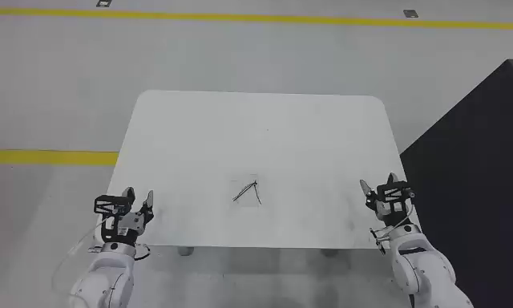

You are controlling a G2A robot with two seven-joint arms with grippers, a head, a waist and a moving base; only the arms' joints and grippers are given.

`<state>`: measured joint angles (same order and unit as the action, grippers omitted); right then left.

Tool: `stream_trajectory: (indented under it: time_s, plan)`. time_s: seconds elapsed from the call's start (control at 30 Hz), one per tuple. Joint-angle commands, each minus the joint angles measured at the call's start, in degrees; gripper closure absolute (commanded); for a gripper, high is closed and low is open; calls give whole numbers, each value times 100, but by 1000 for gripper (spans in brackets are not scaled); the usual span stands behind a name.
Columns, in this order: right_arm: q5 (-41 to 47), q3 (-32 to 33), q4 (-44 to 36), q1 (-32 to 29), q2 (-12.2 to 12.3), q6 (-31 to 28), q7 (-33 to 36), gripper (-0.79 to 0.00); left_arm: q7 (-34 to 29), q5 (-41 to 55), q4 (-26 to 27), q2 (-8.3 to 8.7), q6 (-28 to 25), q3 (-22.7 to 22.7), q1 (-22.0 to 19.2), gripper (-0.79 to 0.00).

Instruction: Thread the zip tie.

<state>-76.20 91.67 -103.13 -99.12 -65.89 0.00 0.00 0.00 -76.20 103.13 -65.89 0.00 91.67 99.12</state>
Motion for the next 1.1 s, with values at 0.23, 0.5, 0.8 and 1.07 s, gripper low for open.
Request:
stream_trajectory:
  time_s: [0.23,0.5,0.8,1.07]
  plan:
    - [0,0,0,0,0,0,0,-774,0,0,0,0,0,0,0,-679]
    - [0,0,0,0,0,0,0,-785,0,0,0,0,0,0,0,-681]
    - [-42,-4,-72,1,1,-96,-56,-785,0,0,0,0,0,0,0,-785]
    - [-498,-36,-1508,28,128,-2230,432,-785,0,0,0,0,0,0,0,-785]
